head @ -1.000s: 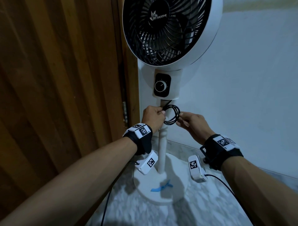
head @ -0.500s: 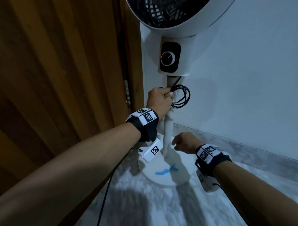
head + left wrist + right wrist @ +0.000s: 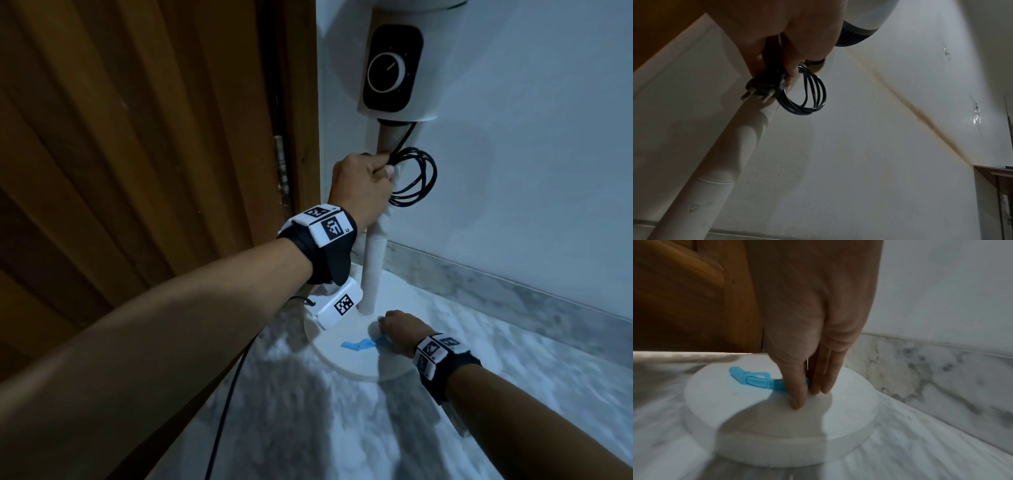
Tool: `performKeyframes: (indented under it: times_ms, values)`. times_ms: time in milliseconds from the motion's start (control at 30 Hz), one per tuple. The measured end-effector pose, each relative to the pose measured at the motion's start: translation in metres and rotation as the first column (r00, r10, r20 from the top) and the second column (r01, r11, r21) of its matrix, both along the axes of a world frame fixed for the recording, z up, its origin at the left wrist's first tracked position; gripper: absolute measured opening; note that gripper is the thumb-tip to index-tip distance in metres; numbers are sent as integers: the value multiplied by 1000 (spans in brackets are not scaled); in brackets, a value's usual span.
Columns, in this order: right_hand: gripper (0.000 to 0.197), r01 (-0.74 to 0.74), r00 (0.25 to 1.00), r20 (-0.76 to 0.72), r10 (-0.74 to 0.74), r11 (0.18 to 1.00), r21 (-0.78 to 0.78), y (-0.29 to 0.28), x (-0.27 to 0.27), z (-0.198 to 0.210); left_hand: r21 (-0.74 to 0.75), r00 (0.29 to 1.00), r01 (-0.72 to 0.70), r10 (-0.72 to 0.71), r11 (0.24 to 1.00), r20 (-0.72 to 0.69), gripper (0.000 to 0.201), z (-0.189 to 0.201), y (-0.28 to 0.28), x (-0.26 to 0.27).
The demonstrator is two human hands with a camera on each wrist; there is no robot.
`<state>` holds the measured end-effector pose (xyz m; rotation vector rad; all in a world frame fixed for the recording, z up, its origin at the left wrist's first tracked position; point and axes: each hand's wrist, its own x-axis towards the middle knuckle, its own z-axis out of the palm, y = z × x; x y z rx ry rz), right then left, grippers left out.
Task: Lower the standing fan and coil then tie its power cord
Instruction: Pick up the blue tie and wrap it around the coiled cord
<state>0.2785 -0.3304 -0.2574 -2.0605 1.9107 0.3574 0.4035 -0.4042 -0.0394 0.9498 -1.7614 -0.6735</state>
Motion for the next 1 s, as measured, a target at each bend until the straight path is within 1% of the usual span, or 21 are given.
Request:
performKeyframes:
  times_ms: [100,167,200,233,267,300,333,367,400,467,533,633,667,733,800,867,933,1000]
  values:
    - [34,36,996,85,-36,999,7,0,-7,12,7,1000,5,-5,1000,-1,23,-2,-2,0]
    - [32,143,961,242,-135,990,-13,2,-15,27,28,1000,13,-13,1000,-12,22,-2,-3,0]
    - [30,227,913,353,-203,974,-26,3,-18,35,43,1000,19,-18,999,-18,23,-2,-3,0]
    - [30,319,840,471,-269,947,-29,3,-22,44,59,999,24,-23,998,-23,23,-1,-3,1]
    - [31,413,729,599,-331,911,0,5,-26,54,74,999,27,-25,997,-28,23,-1,-2,1]
    - [32,482,593,714,-373,875,56,7,-29,66,87,999,27,-24,996,-32,24,-1,-2,1]
    - [32,517,458,797,-393,847,121,11,-33,78,100,999,28,-24,995,-40,24,0,-2,1]
    - [32,527,346,850,-398,832,175,17,-36,91,117,999,31,-26,993,-45,23,1,-2,1]
    - [32,524,276,877,-394,826,207,22,-40,104,137,999,33,-27,990,-47,22,3,-2,2]
    - [30,504,188,911,-368,832,232,36,-47,128,182,998,43,-33,982,-57,20,8,0,3]
    - [28,487,138,928,-346,840,240,51,-54,149,209,997,57,-46,976,-59,21,13,3,6]
    - [23,478,120,945,-305,852,214,76,-63,178,247,997,70,-58,966,-54,25,21,8,11]
    - [22,476,101,952,-288,854,208,84,-66,187,265,996,70,-54,962,-68,25,23,11,12]
    - [21,491,26,969,-246,847,202,95,-73,203,295,994,75,-49,953,-96,24,26,15,13]
    - [22,524,-76,982,-175,831,188,102,-79,219,318,991,94,-58,944,-120,18,27,19,12]
    - [20,563,-159,981,-110,806,182,103,-82,231,338,986,113,-62,934,-157,17,27,24,11]
    - [19,605,-204,976,-77,774,187,100,-82,242,341,980,119,-54,932,-193,21,27,28,8]
    - [21,648,-238,970,-42,737,191,94,-80,249,338,975,113,-39,934,-217,19,27,33,5]
